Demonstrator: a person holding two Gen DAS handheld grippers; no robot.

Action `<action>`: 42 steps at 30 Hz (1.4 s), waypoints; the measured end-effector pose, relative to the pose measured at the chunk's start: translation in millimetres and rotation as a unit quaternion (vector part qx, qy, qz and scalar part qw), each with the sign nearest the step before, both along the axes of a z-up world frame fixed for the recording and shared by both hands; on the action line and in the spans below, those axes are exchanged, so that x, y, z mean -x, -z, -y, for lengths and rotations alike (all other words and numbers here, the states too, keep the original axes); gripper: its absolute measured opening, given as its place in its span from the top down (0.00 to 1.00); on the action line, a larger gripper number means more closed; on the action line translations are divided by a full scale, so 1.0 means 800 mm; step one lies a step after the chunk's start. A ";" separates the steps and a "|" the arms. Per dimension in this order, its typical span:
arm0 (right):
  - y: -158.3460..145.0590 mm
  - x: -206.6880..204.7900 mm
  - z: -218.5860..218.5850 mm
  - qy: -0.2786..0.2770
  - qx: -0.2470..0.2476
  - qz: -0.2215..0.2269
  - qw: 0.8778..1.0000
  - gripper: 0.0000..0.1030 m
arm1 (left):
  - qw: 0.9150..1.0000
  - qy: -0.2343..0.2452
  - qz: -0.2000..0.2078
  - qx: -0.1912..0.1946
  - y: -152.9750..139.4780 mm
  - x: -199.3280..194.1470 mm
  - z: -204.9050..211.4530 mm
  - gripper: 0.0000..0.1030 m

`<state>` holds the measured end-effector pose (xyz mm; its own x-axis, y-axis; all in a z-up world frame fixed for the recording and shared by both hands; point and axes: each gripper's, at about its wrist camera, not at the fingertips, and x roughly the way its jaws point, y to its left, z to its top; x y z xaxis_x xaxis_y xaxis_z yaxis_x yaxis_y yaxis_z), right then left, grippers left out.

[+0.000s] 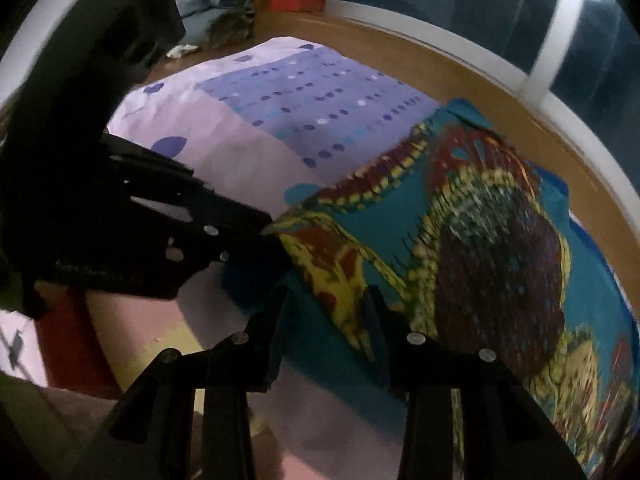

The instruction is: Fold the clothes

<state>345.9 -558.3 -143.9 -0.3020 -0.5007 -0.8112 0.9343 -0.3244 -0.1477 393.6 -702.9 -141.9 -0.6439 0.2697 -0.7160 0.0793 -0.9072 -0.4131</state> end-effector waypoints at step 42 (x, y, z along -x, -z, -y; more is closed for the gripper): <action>-0.057 0.127 -0.229 0.265 0.127 0.185 0.938 0.99 | 0.996 -0.062 0.037 -0.049 0.016 -0.024 -0.020 0.96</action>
